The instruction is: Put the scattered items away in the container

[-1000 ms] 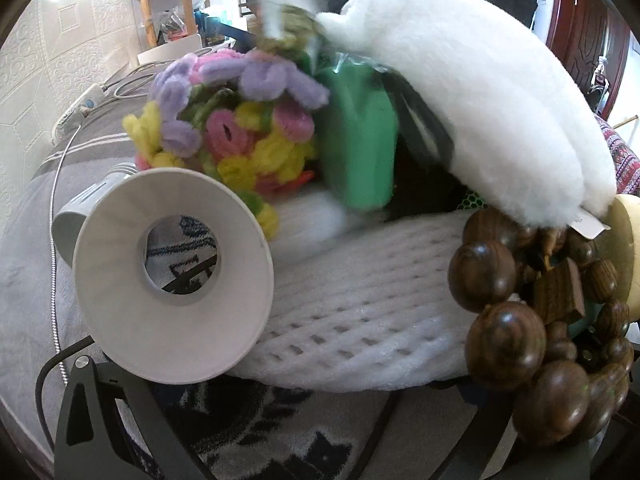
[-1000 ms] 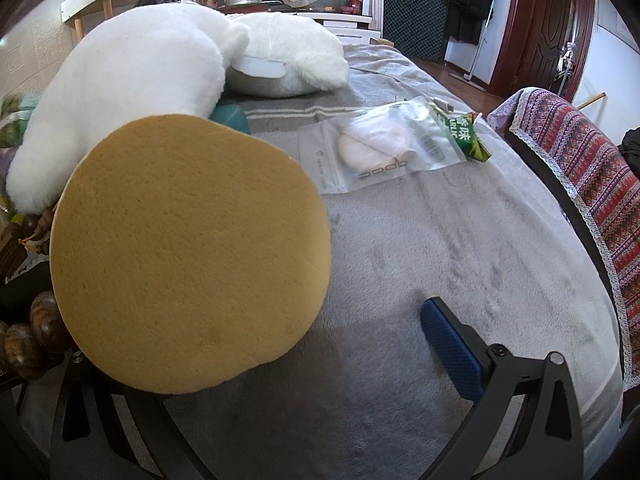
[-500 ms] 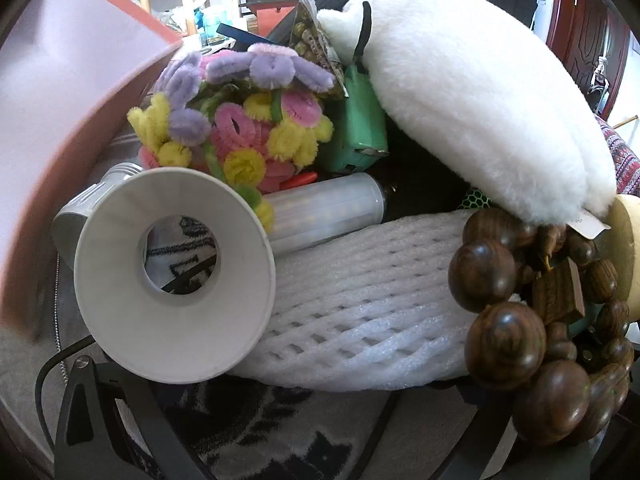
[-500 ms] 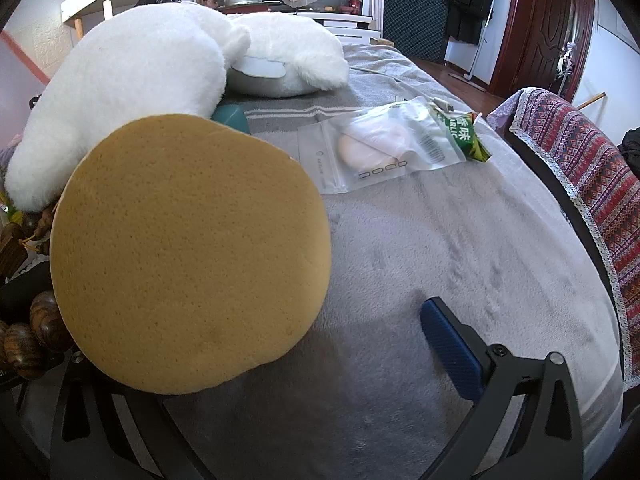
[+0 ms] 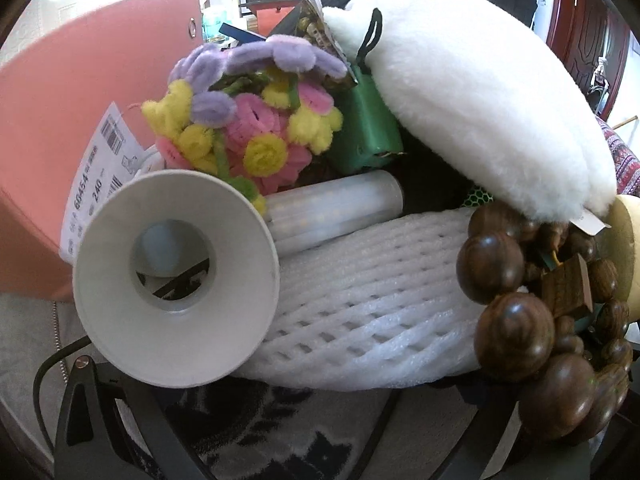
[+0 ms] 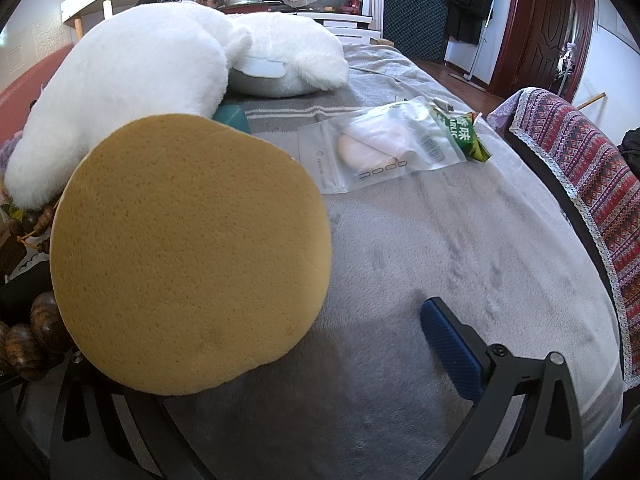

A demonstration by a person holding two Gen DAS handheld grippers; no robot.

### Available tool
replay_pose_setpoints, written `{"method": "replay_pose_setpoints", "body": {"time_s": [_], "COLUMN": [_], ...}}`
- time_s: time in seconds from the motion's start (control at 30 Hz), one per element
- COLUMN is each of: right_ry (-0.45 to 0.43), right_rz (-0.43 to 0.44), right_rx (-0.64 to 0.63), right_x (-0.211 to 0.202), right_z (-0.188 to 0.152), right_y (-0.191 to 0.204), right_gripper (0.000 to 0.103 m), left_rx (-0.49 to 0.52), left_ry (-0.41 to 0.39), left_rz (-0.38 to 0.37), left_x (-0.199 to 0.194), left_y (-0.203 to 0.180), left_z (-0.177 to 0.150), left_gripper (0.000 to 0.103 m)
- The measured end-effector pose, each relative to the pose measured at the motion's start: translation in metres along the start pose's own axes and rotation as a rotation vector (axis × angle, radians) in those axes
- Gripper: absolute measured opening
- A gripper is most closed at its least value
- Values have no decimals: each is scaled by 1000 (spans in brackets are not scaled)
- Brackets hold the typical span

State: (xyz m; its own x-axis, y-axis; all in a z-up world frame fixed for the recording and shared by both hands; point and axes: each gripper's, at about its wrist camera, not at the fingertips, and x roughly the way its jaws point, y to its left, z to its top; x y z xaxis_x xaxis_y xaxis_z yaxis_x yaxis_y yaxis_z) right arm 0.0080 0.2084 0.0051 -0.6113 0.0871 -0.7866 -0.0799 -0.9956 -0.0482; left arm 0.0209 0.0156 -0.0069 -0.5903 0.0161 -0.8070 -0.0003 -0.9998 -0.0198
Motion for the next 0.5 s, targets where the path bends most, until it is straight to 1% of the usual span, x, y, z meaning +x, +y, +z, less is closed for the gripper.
{"method": "replay_pose_setpoints", "body": {"time_s": [0.5], "right_ry": [0], "right_rz": [-1], "right_rx": [-1], "right_x": [0], "right_z": [0], "right_y": [1], "right_gripper": [103], "left_rx": [0], "left_ry": [3], "left_rz": [0], "left_x": [3], "left_y": [9], "left_z": [4], "left_gripper": [103]}}
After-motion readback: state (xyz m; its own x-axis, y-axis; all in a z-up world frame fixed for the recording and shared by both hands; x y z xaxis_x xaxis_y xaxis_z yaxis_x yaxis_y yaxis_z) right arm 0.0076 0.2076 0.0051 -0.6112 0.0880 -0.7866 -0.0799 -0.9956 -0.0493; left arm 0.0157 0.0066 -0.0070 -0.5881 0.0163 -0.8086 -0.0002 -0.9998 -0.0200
